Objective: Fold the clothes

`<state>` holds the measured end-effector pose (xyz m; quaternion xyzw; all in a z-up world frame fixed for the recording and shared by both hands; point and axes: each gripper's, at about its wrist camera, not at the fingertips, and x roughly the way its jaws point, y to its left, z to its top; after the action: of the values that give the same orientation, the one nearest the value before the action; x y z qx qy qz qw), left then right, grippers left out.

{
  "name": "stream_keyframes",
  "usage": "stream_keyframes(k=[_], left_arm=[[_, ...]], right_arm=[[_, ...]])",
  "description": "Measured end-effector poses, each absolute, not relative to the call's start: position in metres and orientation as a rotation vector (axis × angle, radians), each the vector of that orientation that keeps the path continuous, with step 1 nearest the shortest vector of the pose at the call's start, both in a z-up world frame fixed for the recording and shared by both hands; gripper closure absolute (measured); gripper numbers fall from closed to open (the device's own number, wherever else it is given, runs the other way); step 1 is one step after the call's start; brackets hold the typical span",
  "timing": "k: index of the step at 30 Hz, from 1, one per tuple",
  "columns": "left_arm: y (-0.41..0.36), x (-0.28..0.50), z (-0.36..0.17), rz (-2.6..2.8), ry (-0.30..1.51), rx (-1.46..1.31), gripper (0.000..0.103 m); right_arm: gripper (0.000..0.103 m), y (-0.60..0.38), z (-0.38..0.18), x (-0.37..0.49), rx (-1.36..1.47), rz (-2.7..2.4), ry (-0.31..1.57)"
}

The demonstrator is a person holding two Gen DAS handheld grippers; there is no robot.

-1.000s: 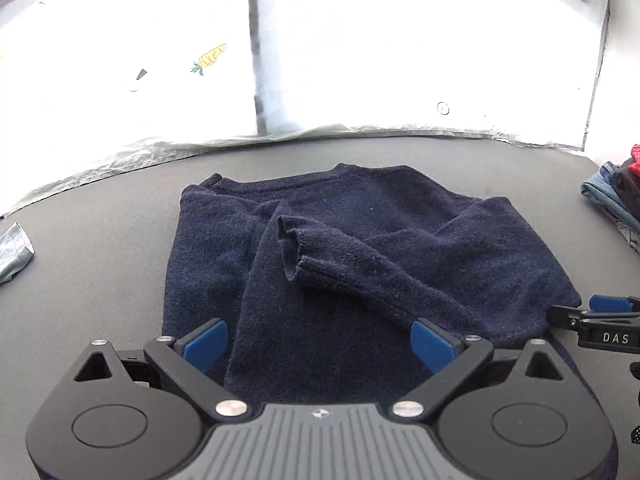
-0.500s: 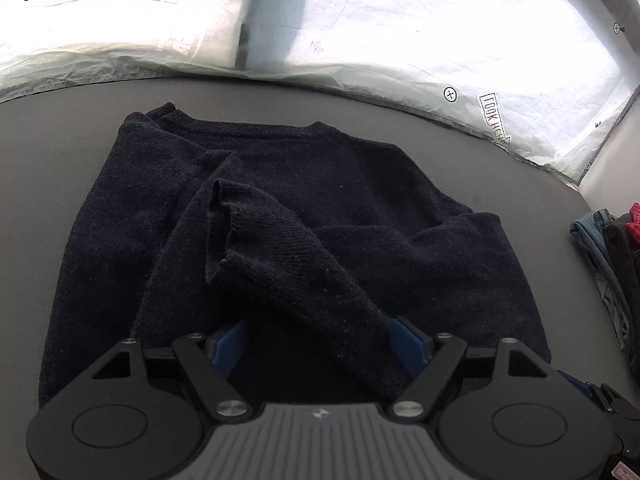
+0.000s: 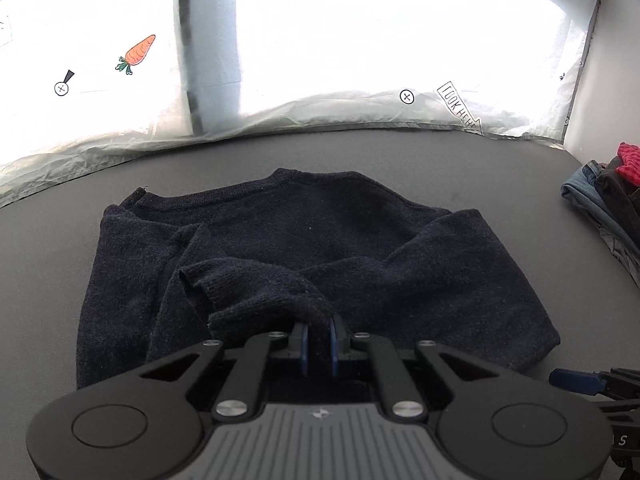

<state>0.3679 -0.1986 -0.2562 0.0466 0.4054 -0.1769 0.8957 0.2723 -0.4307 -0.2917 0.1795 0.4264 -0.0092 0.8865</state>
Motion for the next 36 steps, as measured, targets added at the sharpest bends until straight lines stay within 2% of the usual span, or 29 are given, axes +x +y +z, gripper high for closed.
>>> stream_keyframes(k=[2,4,6,7,8,15,20,23,24,25,26,27,28,30,33,36], left_arm=[[-0.19,0.369,-0.248,-0.361,0.811,0.083,0.092],[-0.179,0.37,-0.238,-0.354,0.783,0.064,0.093],[-0.167,0.373,-0.228,-0.342,0.754,0.042,0.093],[-0.161,0.375,-0.222,-0.335,0.738,0.031,0.093],[-0.154,0.377,-0.217,-0.328,0.723,0.021,0.093],[-0.102,0.399,-0.17,-0.279,0.595,-0.042,0.093],[-0.031,0.402,-0.098,-0.202,0.414,-0.096,0.094],[0.024,0.406,-0.075,-0.093,0.361,-0.123,0.093],[0.043,0.411,-0.075,-0.019,0.372,-0.121,0.089],[0.062,0.416,-0.082,0.05,0.41,-0.112,0.087],[0.079,0.421,-0.092,0.109,0.456,-0.103,0.077],[0.093,0.421,-0.103,0.148,0.508,-0.098,0.071],[0.106,0.42,-0.115,0.177,0.563,-0.094,0.07],[0.121,0.398,-0.139,0.188,0.625,-0.135,0.069],[0.115,0.345,-0.173,0.115,0.684,-0.19,0.051],[0.073,0.3,-0.201,-0.029,0.774,-0.137,0.048]], right_arm=[[0.059,-0.419,-0.294,0.268,0.347,0.009,0.926],[0.06,-0.41,-0.294,0.264,0.33,0.018,0.933],[0.068,-0.404,-0.294,0.262,0.343,0.028,0.937],[0.086,-0.402,-0.293,0.262,0.358,0.033,0.938],[0.098,-0.4,-0.293,0.261,0.372,0.037,0.937],[0.099,-0.366,-0.253,0.252,0.291,0.026,0.806],[0.099,-0.31,-0.193,0.245,0.248,0.124,0.671],[0.099,-0.267,-0.185,0.252,0.257,0.195,0.69],[0.098,-0.251,-0.184,0.255,0.262,0.221,0.702],[0.091,-0.236,-0.186,0.254,0.262,0.242,0.713],[0.072,-0.224,-0.187,0.252,0.254,0.26,0.719],[0.064,-0.214,-0.188,0.249,0.247,0.267,0.714],[0.057,-0.206,-0.189,0.242,0.24,0.278,0.707],[0.058,-0.204,-0.194,0.228,0.213,0.298,0.727],[0.058,-0.218,-0.206,0.207,0.196,0.245,0.76],[0.062,-0.243,-0.225,0.192,0.244,0.166,0.829]])
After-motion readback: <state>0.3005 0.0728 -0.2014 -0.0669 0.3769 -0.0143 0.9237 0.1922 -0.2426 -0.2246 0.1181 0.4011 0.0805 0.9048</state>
